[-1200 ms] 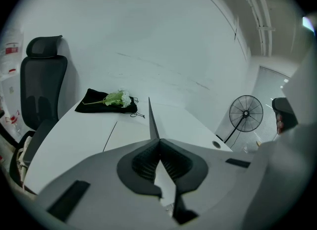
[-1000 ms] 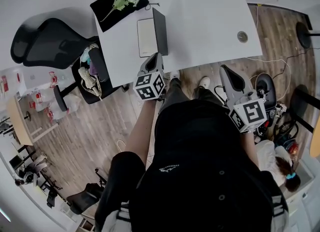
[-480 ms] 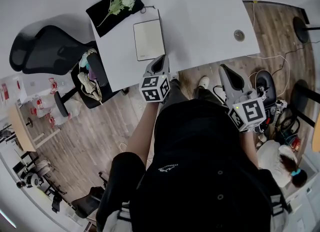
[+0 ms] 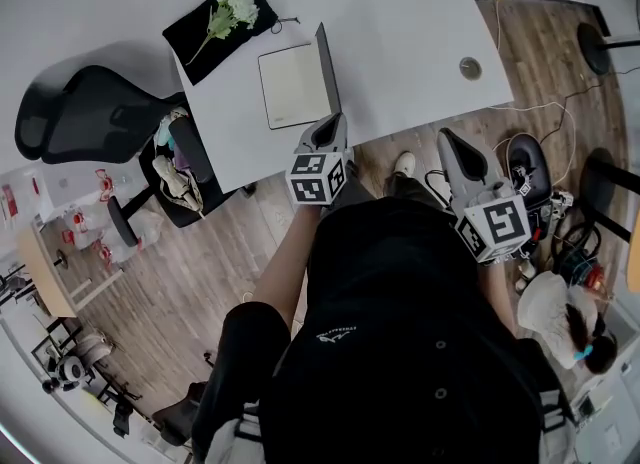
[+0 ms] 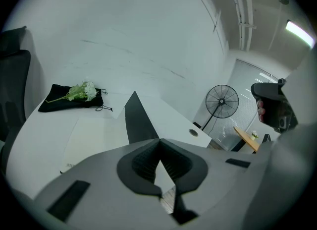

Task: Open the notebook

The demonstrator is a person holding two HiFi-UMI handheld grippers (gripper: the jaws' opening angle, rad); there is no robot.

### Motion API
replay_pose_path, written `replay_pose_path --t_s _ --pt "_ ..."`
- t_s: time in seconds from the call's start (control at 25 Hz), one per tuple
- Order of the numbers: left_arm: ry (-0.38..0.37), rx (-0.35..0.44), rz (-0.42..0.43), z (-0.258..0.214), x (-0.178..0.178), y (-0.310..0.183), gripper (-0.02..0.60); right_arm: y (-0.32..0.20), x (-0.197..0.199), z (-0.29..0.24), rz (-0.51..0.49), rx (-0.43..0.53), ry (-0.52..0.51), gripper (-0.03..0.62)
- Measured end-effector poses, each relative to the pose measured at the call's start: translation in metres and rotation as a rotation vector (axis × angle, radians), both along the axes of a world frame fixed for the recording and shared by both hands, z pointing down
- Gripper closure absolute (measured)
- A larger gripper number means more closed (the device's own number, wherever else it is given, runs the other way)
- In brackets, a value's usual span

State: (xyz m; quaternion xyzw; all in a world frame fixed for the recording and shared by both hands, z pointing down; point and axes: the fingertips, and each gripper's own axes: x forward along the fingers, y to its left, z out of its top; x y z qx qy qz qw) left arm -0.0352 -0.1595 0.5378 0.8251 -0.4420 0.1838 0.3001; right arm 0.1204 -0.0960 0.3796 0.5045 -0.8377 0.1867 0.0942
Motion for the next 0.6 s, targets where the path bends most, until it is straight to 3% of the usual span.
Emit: replay_pose_path --t_s 0.6 --pt "-0.021 -0.038 0.142 0.020 0.033 0.002 0.575 0.003 0.014 0.004 0.087 -0.019 0.019 0.589"
